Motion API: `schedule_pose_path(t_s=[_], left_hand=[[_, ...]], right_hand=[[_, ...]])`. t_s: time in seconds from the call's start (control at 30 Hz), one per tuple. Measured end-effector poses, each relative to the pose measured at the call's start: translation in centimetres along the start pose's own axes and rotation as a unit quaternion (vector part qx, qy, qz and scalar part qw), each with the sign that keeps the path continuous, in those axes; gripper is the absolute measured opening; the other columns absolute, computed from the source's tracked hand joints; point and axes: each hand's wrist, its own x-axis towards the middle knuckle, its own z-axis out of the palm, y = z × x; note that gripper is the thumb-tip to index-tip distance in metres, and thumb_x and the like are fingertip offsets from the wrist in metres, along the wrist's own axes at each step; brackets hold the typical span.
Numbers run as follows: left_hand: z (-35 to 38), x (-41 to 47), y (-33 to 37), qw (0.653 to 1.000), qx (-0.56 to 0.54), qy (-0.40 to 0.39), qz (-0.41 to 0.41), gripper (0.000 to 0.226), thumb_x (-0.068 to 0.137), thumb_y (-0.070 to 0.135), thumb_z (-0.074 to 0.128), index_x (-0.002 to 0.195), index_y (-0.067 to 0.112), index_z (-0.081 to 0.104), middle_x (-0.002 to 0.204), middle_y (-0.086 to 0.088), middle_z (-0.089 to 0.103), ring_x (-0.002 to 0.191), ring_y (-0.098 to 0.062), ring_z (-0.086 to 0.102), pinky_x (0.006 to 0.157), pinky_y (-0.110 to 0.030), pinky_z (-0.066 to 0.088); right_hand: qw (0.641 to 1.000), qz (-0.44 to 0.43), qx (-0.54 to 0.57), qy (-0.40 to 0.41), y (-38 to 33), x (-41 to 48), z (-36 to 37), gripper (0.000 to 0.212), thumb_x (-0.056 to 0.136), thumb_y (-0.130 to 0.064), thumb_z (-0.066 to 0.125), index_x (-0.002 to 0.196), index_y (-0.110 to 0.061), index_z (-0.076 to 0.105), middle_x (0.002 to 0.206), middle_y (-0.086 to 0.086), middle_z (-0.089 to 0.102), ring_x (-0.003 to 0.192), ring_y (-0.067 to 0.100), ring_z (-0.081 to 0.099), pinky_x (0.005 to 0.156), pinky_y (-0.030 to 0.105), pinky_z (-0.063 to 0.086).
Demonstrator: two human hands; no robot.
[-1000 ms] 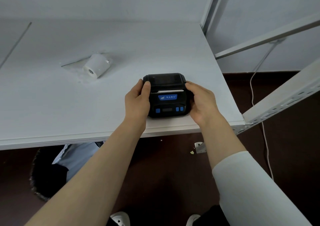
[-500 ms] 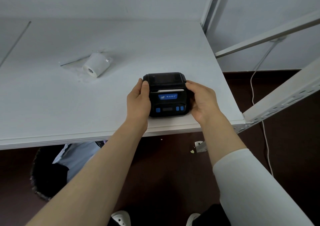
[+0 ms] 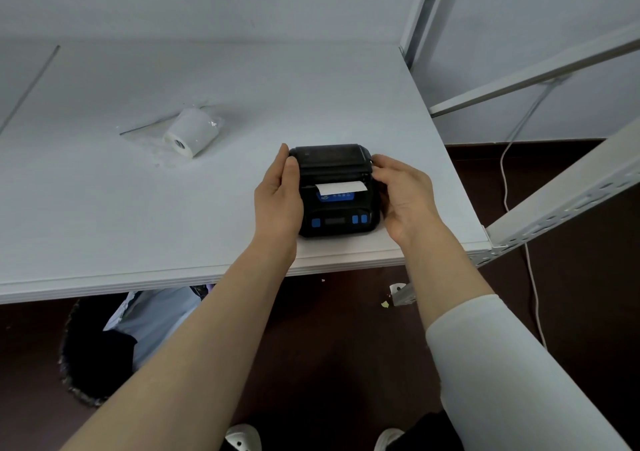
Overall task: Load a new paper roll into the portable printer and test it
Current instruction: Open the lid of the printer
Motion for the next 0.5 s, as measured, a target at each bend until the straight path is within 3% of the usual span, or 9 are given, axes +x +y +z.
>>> schedule_pose_path(t_s=[0.1, 0.3, 0.4, 0.5], left_hand=[[-0.1, 0.0, 0.5, 1.000, 0.001, 0.008, 0.008, 0.040, 0.098, 0.026, 0.043, 0.137, 0.016, 0.047, 0.144, 0.008, 0.048, 0.125, 0.000, 0.043, 0.103, -0.013, 0.030], [-0.5, 0.2, 1.2, 0.999, -0.027, 0.026, -0.009, 0.044, 0.098, 0.028, 0.043, 0.141, 0.017, 0.041, 0.146, 0.004, 0.047, 0.133, -0.006, 0.043, 0.112, -0.022, 0.030], [-0.6, -0.2, 1.3, 0.998, -0.053, 0.028, -0.015, 0.048, 0.095, 0.008, 0.041, 0.143, 0.014, 0.038, 0.145, 0.000, 0.047, 0.132, -0.009, 0.044, 0.106, -0.019, 0.033], [-0.5, -1.0, 1.1, 1.000, 0.007, 0.004, 0.029, 0.061, 0.087, -0.004, 0.041, 0.144, 0.015, 0.034, 0.148, -0.001, 0.042, 0.135, -0.011, 0.039, 0.108, -0.025, 0.035]], right_hand=[[0.999, -0.037, -0.033, -0.005, -0.1, -0.2, 0.4, 0.042, 0.085, 0.005, 0.055, 0.124, -0.010, 0.058, 0.126, 0.008, 0.061, 0.117, 0.018, 0.057, 0.103, 0.032, 0.046], [0.997, -0.072, -0.038, -0.011, -0.7, -0.7, 0.8, 0.037, 0.089, 0.004, 0.049, 0.123, -0.008, 0.058, 0.125, 0.008, 0.063, 0.117, 0.016, 0.058, 0.107, 0.029, 0.042], [0.996, -0.076, -0.033, -0.023, -0.8, -0.8, 0.8, 0.041, 0.087, 0.008, 0.047, 0.125, -0.006, 0.056, 0.127, 0.010, 0.062, 0.118, 0.016, 0.057, 0.105, 0.026, 0.042], [0.995, -0.073, -0.050, -0.043, -1.1, -1.1, 0.4, 0.059, 0.078, 0.018, 0.039, 0.131, -0.006, 0.049, 0.131, 0.013, 0.058, 0.124, 0.018, 0.053, 0.107, 0.027, 0.040]])
